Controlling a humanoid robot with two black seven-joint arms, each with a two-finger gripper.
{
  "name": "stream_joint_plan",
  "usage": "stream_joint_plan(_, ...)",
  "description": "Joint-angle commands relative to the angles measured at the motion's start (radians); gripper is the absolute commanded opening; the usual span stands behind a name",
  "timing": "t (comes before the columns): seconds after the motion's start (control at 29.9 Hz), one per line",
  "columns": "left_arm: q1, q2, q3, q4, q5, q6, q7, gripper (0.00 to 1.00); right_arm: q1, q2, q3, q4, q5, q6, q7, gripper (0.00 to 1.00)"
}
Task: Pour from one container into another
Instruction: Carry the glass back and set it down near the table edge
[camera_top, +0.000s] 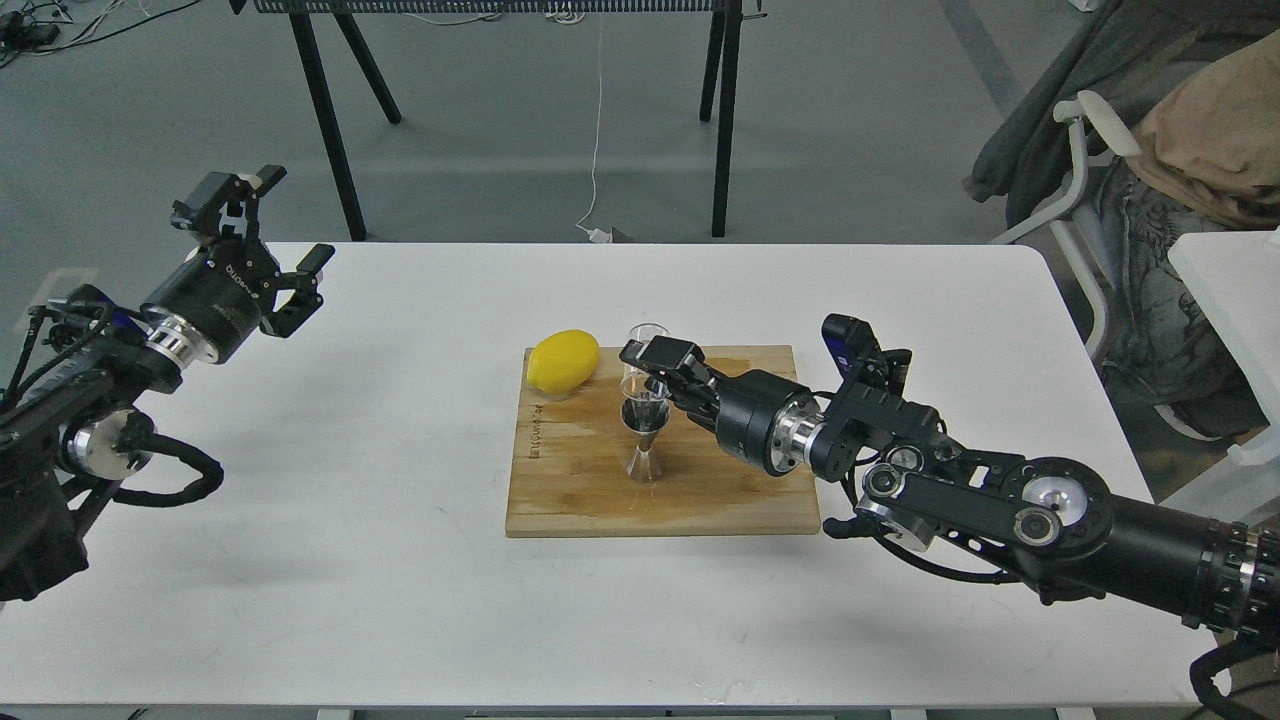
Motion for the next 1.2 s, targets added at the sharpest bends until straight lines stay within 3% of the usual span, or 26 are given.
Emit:
stream_joint_plan(0.0, 0.0, 0.0, 0.0, 0.001, 0.0, 0.0, 0.0, 0.99, -0.003, -0.004, 0.03, 0.003, 0.011, -0.003, 0.0, 0.46)
stream_joint_plan(0.27, 0.0, 0.0, 0.0, 0.001, 0.002, 0.0, 0.0, 0.99, -0.078, 0.002, 0.294, 0.006, 0.276, -0.003, 0.009, 0.46)
stream_joint_plan(0.57, 0.005, -0.003, 0.002, 0.001, 0.002, 0.0, 0.0, 0.99, -0.391, 0.081, 0.755, 0.008, 0.568, 0.008, 0.017, 0.46)
stream_joint_plan(0.8, 0.012, -0.006, 0.002, 0.0, 0.002, 0.0, 0.0, 0.99, -0.624, 0.173, 1.091, -0.003, 0.825, 0.083, 0.018, 0.46)
stream_joint_plan(1.17, 0.011, -0.009, 0.002, 0.0, 0.002, 0.0, 0.0, 0.99, -0.706, 0.186, 1.19, -0.11, 1.066, 0.081, 0.018, 0.46)
